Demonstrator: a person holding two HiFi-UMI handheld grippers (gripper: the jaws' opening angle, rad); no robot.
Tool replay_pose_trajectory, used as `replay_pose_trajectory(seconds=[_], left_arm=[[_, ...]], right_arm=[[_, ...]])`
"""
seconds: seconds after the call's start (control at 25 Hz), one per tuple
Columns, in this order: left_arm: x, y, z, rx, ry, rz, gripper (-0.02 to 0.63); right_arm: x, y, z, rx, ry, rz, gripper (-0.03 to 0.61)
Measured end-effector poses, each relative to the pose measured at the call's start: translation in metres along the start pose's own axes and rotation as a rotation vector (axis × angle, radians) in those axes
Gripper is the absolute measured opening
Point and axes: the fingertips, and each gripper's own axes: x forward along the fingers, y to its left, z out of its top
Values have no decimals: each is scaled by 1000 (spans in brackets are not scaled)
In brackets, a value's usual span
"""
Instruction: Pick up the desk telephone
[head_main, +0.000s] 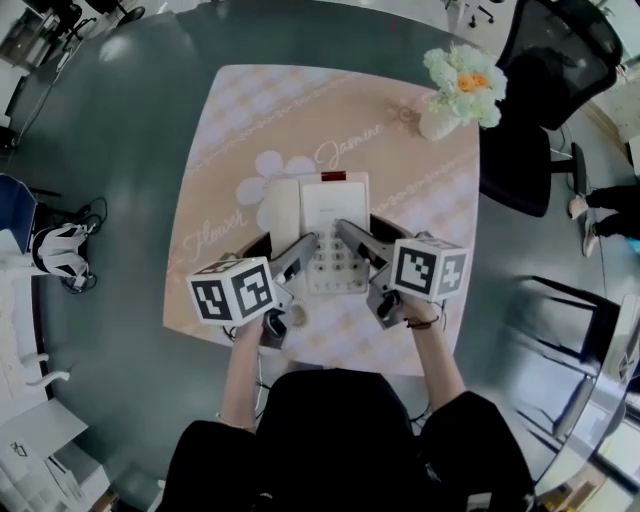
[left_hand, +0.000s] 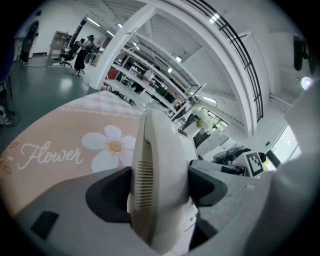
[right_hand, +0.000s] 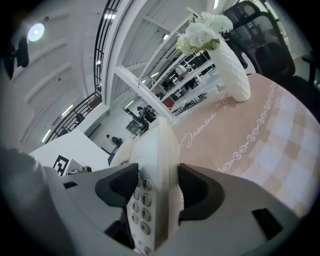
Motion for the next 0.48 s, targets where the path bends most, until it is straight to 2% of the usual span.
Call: replay_pose_trajectory(seconds=[0.48], left_arm=[[-42, -31, 2, 23, -51, -3, 330]], right_arm=[[-35, 39, 2, -27, -53, 25, 242]])
